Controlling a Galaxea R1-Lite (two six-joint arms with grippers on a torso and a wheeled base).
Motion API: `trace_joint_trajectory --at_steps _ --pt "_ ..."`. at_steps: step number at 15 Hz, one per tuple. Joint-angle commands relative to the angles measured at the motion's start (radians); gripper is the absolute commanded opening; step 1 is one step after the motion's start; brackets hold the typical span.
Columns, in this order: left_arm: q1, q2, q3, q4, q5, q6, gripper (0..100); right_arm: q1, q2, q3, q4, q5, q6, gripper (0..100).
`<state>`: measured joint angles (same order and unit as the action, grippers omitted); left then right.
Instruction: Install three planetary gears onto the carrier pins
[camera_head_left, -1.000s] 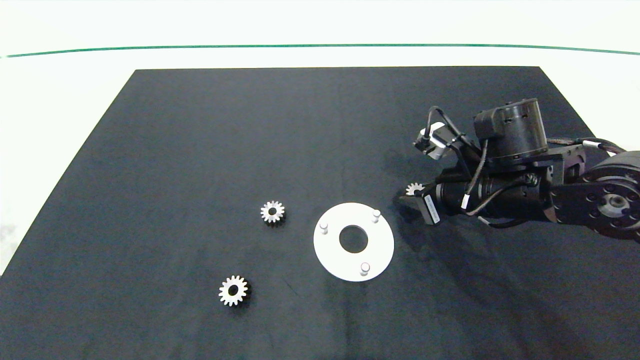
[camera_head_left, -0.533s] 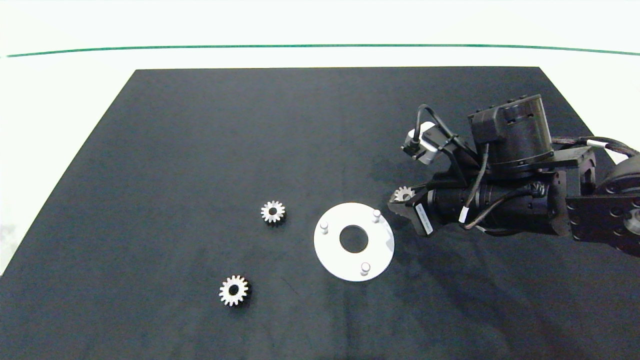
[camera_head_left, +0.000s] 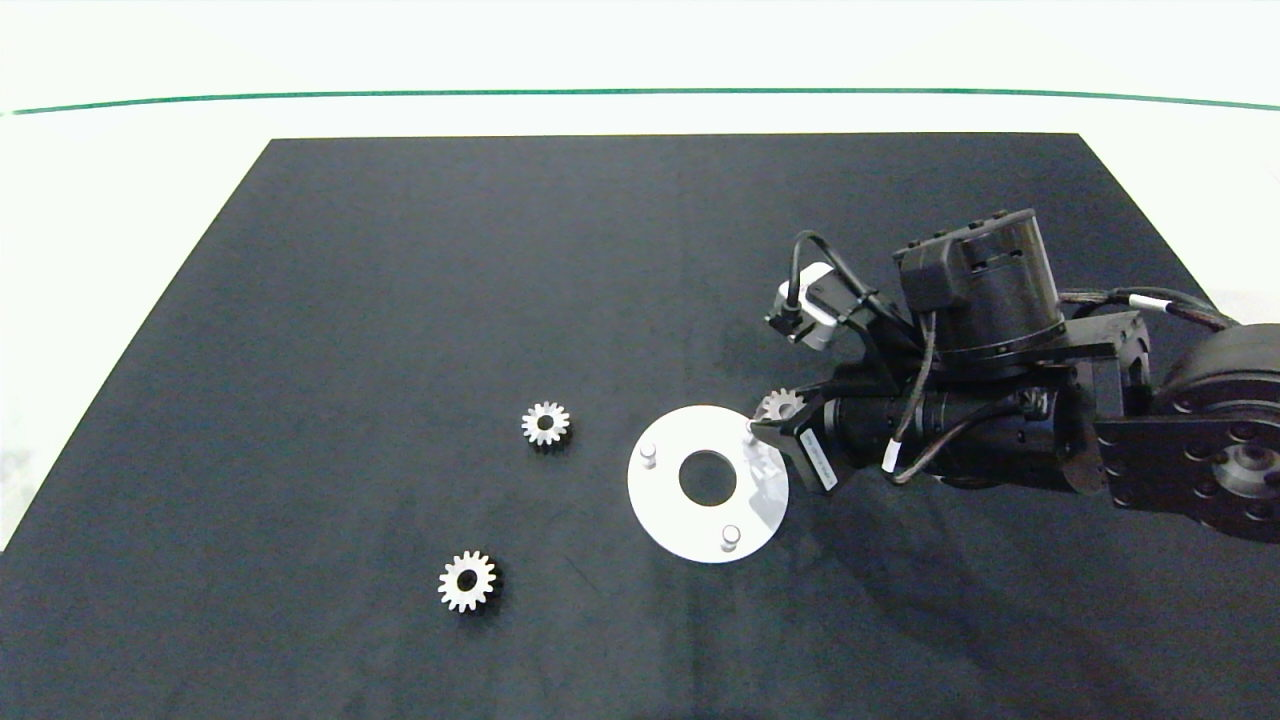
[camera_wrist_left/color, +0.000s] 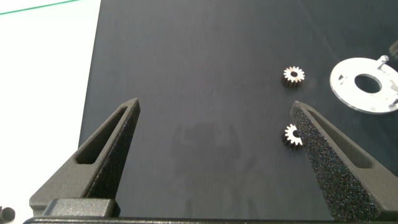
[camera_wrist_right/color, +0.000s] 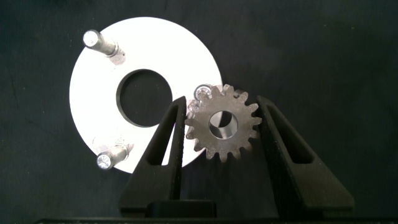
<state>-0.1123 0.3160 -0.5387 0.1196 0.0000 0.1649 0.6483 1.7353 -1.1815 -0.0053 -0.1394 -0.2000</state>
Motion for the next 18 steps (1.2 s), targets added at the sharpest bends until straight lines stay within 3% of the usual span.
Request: trace_joint_trajectory --at_steps 1,6,18 --pt "0.0 -0.003 0.0 0.0 0.0 0.001 100 0.002 0.036 -0.021 -0.004 -0.019 -0.002 0" --pt "0.0 -0.014 0.0 0.028 0.0 -0.002 100 0.019 0.063 -0.069 -0.002 -0.023 0.001 0" --pt "-0.001 -0.014 -0.015 0.029 0.0 -0.002 100 0.024 0.079 -0.063 -0.001 -0.025 0.004 0"
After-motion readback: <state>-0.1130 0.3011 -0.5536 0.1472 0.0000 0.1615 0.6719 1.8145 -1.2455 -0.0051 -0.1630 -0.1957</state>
